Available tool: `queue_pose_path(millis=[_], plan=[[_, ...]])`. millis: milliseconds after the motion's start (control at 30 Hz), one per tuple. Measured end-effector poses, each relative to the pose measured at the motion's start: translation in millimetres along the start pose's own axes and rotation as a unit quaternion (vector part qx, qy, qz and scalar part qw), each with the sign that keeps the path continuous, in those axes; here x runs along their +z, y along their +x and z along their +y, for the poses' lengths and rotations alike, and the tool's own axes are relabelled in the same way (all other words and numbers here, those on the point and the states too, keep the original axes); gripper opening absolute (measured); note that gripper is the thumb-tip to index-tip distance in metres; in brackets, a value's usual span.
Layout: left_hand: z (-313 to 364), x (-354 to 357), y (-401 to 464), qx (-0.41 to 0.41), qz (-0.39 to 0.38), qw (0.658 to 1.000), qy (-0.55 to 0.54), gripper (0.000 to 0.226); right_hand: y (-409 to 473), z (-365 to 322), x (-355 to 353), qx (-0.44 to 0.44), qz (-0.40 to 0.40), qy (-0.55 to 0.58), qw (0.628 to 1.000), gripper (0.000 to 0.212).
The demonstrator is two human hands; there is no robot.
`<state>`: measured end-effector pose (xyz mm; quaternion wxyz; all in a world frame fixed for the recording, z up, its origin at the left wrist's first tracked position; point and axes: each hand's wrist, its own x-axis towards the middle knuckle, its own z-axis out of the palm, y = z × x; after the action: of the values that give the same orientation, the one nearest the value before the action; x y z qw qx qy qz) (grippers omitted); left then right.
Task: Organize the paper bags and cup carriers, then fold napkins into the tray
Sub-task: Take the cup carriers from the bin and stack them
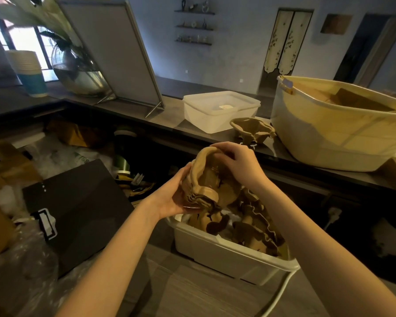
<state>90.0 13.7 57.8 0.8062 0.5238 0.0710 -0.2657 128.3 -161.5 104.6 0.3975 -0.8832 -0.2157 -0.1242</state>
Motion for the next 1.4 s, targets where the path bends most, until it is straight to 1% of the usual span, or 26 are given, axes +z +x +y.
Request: queue_pose_path(millis=[167, 267, 333, 400, 467, 533, 567, 633, 700, 733, 800, 867, 1000, 1133, 1233, 1300, 1400], plan=[[2, 4, -5, 0.018, 0.002, 0.999, 0.035, 0.049, 2, 0, 16, -0.045, -0.03, -0.052, 0.997, 0.031], [2, 4, -9, 0.042, 0.009, 0.997, 0.071, 0.036, -1, 2, 19, -0.039, -0.064, -0.049, 0.996, 0.033], [1, 3, -9, 0.059, 0.027, 0.994, 0.082, 0.031, -3, 3, 18, -0.012, -0.055, -0.025, 0.998, 0.034], [1, -1, -8, 0.077, 0.032, 0.995, 0.059, 0.036, -4, 5, 15, 0.028, -0.011, 0.021, 0.999, 0.033], [0, -8, -5, 0.1, 0.033, 0.994, 0.001, 0.044, -8, 11, 14, 0.071, 0.024, 0.047, 0.996, 0.029], [0, -15, -1, 0.134, 0.044, 0.988, -0.058, 0.047, -13, 20, 15, 0.091, 0.013, 0.019, 0.996, 0.026], [0, -20, 2, 0.148, 0.051, 0.984, -0.085, 0.049, -15, 25, 17, 0.095, -0.015, -0.015, 0.995, 0.026], [-1, -29, 6, 0.167, 0.061, 0.977, -0.121, 0.055, -18, 35, 26, 0.106, -0.109, -0.106, 0.983, 0.027], [-1, -36, 9, 0.181, 0.064, 0.974, -0.125, 0.058, -20, 43, 40, 0.139, -0.22, -0.192, 0.946, 0.034], [-2, -38, 10, 0.186, 0.067, 0.973, -0.122, 0.058, -22, 46, 48, 0.152, -0.26, -0.229, 0.926, 0.041], [-3, -43, 11, 0.192, 0.074, 0.971, -0.122, 0.058, -26, 56, 64, 0.148, -0.313, -0.279, 0.896, 0.06], [-3, -46, 11, 0.195, 0.083, 0.969, -0.126, 0.059, -28, 65, 77, 0.124, -0.344, -0.292, 0.884, 0.072], [-3, -49, 10, 0.198, 0.096, 0.966, -0.137, 0.057, -26, 73, 90, 0.124, -0.337, -0.281, 0.89, 0.081], [-4, -53, 9, 0.194, 0.099, 0.966, -0.139, 0.059, -26, 79, 98, 0.11, -0.332, -0.29, 0.891, 0.078], [-6, -56, 9, 0.195, 0.104, 0.966, -0.134, 0.058, -26, 80, 98, 0.1, -0.325, -0.288, 0.895, 0.083], [-6, -57, 10, 0.198, 0.108, 0.965, -0.135, 0.058, -26, 76, 95, 0.106, -0.315, -0.266, 0.905, 0.085], [-6, -58, 12, 0.202, 0.121, 0.961, -0.143, 0.058, -21, 63, 82, 0.144, -0.278, -0.214, 0.925, 0.088]])
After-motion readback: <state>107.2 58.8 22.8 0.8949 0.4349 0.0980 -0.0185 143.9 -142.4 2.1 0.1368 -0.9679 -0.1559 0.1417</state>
